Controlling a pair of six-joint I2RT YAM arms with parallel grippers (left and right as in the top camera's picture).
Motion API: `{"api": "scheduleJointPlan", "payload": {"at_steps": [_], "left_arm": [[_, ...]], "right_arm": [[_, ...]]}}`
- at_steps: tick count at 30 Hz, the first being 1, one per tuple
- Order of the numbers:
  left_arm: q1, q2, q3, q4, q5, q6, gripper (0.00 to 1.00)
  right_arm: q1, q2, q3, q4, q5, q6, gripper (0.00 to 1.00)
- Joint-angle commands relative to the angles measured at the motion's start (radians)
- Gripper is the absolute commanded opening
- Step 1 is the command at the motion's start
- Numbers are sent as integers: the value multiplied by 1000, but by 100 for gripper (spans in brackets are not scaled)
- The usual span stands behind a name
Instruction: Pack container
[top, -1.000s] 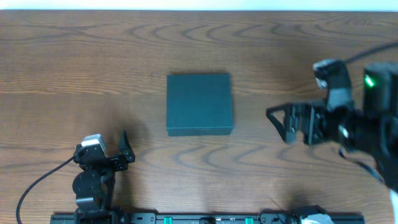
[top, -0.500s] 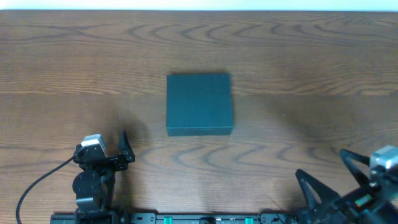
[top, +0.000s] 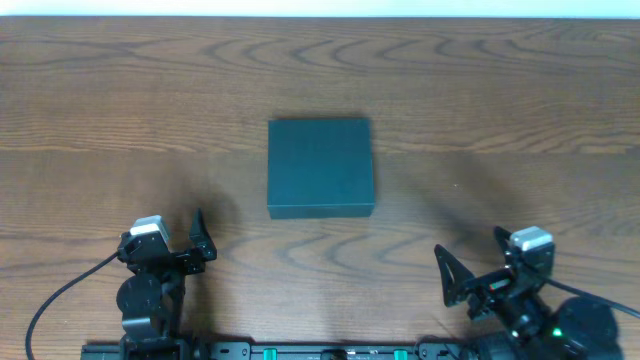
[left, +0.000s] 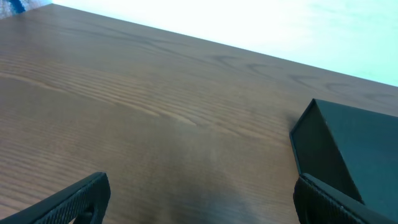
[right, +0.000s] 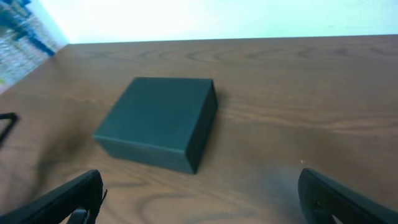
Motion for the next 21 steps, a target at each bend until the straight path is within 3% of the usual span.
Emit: {"api": "scheduleJointPlan", "payload": {"at_steps": [1,8,21], "left_arm": [[1,-6,-24,-10,-14,18,95],[1,-6,-24,-10,-14,18,95],[1,-6,-24,-10,-14,18,95]], "right_arm": [[8,-66,-104,41,51,-10,99],[8,-168,-320,141,53,-10,99],[21,-168,-475,168,50,-10,99]]}}
